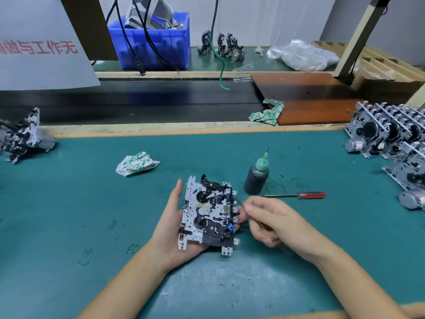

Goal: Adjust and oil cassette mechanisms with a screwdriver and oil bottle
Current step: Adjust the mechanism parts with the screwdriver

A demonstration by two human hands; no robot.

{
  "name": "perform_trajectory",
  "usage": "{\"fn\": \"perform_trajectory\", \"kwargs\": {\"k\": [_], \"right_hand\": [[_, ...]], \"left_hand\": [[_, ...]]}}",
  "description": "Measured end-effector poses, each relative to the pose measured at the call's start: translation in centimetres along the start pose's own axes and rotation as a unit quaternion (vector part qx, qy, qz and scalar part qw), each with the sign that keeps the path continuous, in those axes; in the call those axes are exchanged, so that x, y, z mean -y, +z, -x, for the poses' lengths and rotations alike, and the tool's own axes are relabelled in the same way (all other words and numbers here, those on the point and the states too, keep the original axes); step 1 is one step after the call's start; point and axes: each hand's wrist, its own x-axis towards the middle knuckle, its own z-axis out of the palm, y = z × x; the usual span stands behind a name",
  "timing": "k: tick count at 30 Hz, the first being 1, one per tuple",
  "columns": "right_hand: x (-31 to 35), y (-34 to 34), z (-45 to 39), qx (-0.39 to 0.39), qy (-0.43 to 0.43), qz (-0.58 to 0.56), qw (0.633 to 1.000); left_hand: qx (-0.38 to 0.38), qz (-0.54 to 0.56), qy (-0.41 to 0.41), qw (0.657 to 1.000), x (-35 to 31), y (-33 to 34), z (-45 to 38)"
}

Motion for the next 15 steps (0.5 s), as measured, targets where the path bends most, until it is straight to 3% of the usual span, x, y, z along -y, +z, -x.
{"fn": "perform_trajectory", "kwargs": {"k": [4, 15], "right_hand": [[0.87, -0.08, -0.37, 0.087, 0.119, 0.027, 0.989], [0.72, 0.92, -0.18, 0.062, 0.145, 0.071, 0.985]], "left_hand": [[-0.027, -0.022, -0.010, 0.999, 0.08, 0.01, -0.37], [-0.050, -0.046, -0.001, 0.998, 0.18, 0.45, -0.47]]}}
